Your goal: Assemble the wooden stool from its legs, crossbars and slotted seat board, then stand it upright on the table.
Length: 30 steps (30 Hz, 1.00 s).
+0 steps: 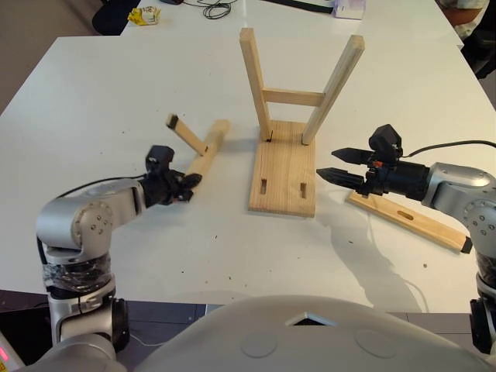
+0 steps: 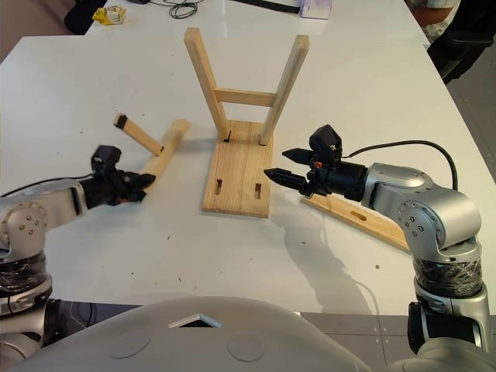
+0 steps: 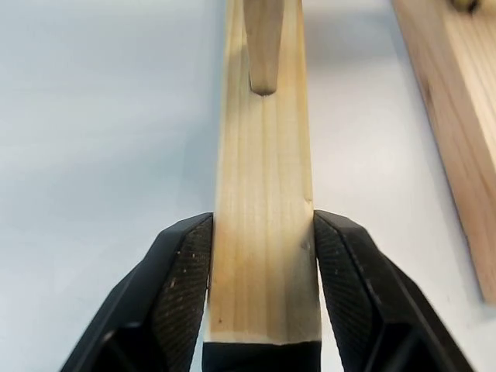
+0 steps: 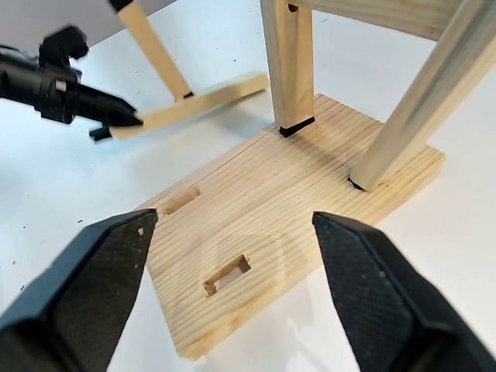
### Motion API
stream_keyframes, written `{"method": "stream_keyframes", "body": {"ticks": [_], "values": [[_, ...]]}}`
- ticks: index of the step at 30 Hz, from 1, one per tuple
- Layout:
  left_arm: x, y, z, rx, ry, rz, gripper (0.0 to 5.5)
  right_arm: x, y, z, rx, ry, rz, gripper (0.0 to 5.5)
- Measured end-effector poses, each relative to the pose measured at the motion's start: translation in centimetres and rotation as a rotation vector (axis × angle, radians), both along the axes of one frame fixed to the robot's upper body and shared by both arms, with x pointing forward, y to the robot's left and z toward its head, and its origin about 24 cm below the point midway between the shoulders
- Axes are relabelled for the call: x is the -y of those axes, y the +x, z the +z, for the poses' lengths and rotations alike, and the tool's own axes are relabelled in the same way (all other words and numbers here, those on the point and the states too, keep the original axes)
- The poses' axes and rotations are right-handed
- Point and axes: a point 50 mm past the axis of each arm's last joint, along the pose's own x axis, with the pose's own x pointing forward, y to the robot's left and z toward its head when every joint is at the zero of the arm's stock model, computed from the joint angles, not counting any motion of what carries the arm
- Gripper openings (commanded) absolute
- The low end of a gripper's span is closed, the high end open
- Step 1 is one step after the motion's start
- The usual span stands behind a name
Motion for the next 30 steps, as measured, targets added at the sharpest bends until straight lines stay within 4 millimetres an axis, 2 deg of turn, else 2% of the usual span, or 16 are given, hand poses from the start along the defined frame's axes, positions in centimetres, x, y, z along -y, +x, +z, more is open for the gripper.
{"method": "stream_keyframes", "body": {"ticks": [3,6,13,16,23,26,30], "values": [[-0.4,1.8,3.3,0.188,-0.083,0.026,2.05,0.4,0.5,0.5,0.01,0.0,0.003,3.72],[-0.4,2.5,5.5,0.311,-0.152,0.005,2.05,0.7,1.1,1.0,0.019,0.0,0.009,3.72],[-0.1,2.6,6.4,0.39,-0.252,-0.009,2.05,0.7,1.9,1.6,0.032,0.015,0.034,3.72],[-0.4,2.7,7.8,0.491,-0.32,0.004,2.05,1.0,2.4,2.1,0.039,0.048,0.016,3.72],[-1.7,3.2,14.1,0.838,-0.485,0.047,2.05,2.2,3.2,4.7,0.084,0.364,-0.011,3.72],[-0.6,2.7,15.9,0.912,-0.618,-0.049,2.05,2.3,3.8,5.6,0.106,0.461,-0.005,3.72],[2.7,1.3,17.6,0.924,-0.801,-0.332,2.05,2.2,4.6,7.4,0.131,0.569,0.032,3.72]]}}
